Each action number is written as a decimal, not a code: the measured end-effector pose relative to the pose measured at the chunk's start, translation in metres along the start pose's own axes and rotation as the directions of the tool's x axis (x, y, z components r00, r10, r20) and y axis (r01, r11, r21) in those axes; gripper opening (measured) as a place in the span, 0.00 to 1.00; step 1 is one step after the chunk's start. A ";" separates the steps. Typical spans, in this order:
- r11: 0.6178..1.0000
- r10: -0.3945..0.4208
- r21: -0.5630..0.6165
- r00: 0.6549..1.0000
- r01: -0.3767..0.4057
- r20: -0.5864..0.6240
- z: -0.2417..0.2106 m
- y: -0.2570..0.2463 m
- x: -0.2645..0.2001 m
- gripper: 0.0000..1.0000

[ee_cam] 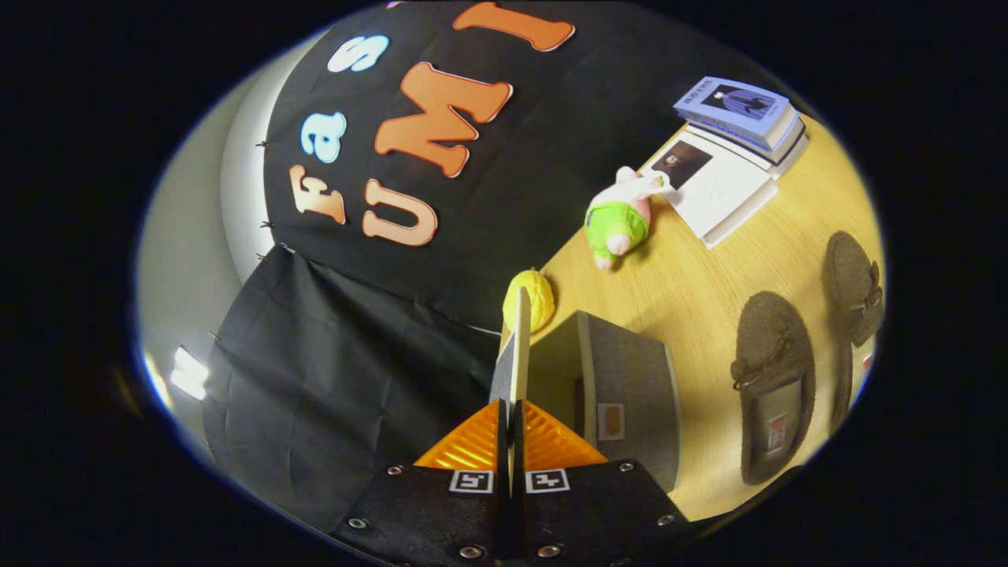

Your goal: Open the storage box then place both shoes into the box .Put the left shoe in first, then the right shoe, with the right side of both shoes facing outward in a uniform manner.

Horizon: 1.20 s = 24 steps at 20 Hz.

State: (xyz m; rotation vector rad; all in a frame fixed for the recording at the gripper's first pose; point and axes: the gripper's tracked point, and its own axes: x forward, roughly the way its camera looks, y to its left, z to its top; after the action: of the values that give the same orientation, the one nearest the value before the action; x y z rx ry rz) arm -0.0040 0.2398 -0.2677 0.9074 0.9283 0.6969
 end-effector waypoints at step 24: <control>0.958 0.038 -0.284 0.999 -0.037 -0.001 -0.072 0.198 0.090 0.04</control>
State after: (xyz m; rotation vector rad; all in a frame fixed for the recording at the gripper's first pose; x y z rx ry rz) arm -0.0529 0.4286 -0.1474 0.6721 0.7846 0.8366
